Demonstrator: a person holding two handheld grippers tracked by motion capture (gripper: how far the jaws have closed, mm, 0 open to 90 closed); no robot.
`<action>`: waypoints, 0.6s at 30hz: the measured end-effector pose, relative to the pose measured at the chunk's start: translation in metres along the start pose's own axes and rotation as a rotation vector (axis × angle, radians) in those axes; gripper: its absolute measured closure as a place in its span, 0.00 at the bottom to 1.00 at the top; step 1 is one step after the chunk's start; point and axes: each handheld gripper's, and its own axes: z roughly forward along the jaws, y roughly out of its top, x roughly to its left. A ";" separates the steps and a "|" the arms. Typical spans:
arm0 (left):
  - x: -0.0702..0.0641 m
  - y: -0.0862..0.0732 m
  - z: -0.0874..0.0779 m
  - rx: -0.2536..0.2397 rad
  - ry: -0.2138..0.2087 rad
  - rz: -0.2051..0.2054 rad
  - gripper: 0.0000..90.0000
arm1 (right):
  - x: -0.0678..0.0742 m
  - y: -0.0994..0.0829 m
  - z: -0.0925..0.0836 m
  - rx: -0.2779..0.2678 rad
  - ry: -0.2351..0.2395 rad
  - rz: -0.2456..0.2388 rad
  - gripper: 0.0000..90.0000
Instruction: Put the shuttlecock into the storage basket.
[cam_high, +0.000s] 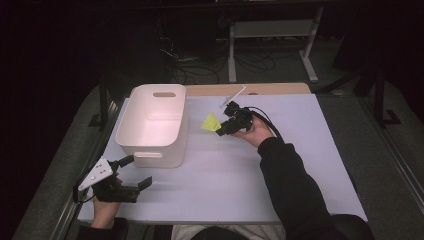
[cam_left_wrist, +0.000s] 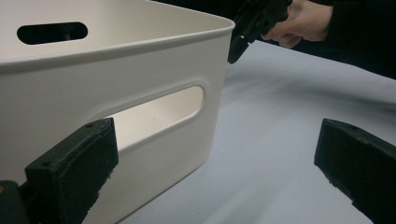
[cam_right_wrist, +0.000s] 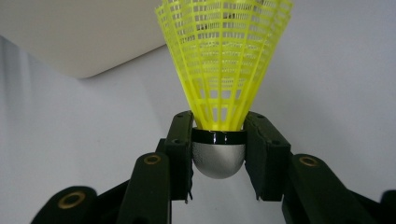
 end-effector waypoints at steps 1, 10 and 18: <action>0.000 0.000 0.000 0.000 0.000 0.000 0.00 | 0.001 0.000 -0.001 0.001 0.000 0.001 0.70; 0.000 0.000 0.000 0.000 0.001 0.000 0.00 | 0.017 0.006 -0.016 -0.018 0.003 -0.046 0.70; 0.000 0.000 0.000 0.001 0.002 -0.001 0.00 | 0.030 0.010 -0.026 -0.029 0.009 -0.086 0.70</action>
